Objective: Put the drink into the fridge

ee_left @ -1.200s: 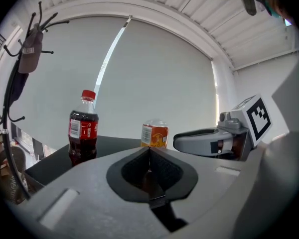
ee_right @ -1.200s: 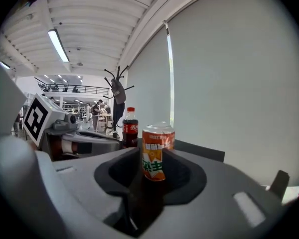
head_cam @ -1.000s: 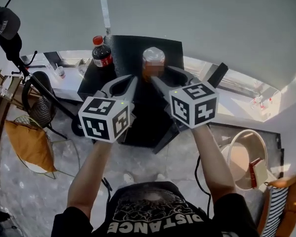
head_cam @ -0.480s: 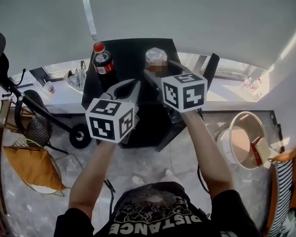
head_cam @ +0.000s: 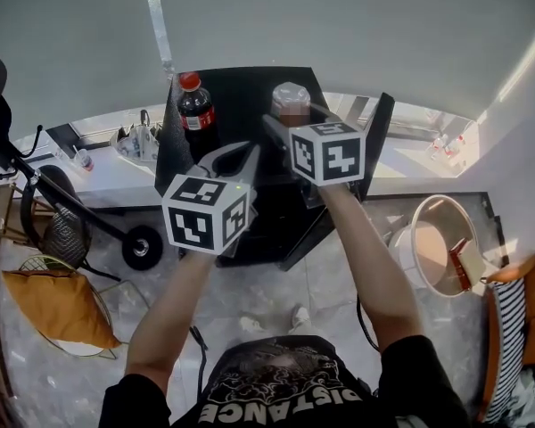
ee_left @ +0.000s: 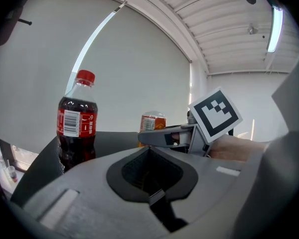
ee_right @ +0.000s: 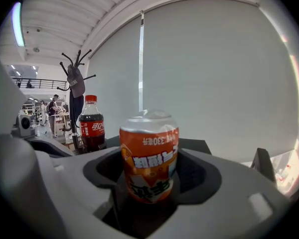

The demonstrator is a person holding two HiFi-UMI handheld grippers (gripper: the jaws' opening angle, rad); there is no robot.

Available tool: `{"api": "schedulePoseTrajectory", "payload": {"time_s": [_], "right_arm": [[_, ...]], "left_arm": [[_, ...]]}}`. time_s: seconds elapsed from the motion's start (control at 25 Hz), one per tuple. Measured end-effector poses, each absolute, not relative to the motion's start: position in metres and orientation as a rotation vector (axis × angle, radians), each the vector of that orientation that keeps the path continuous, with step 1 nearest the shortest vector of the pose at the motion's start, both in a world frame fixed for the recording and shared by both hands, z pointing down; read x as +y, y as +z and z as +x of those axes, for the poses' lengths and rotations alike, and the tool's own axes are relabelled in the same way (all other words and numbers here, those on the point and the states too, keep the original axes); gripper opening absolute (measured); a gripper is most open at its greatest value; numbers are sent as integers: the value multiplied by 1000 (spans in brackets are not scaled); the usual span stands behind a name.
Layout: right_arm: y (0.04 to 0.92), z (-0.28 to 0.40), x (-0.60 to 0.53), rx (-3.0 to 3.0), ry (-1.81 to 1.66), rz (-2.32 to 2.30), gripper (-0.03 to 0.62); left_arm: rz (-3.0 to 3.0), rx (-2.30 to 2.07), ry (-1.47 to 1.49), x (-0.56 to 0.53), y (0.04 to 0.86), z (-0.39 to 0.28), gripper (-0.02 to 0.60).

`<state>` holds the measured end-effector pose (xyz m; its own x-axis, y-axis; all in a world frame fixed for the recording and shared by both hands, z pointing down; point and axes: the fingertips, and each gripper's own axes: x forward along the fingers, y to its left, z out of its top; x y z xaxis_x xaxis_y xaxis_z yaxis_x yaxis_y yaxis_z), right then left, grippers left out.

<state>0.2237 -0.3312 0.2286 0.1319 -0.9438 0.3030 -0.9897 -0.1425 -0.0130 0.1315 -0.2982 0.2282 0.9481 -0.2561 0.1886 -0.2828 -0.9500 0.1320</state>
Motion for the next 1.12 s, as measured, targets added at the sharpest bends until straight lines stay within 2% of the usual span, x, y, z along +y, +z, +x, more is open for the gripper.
{"api": "schedulePoseTrajectory", "payload": {"time_s": [1.12], "right_arm": [[215, 162, -252, -2214, 259, 1968, 324]], "left_arm": [[2887, -739, 244, -237, 240, 100, 5]]}}
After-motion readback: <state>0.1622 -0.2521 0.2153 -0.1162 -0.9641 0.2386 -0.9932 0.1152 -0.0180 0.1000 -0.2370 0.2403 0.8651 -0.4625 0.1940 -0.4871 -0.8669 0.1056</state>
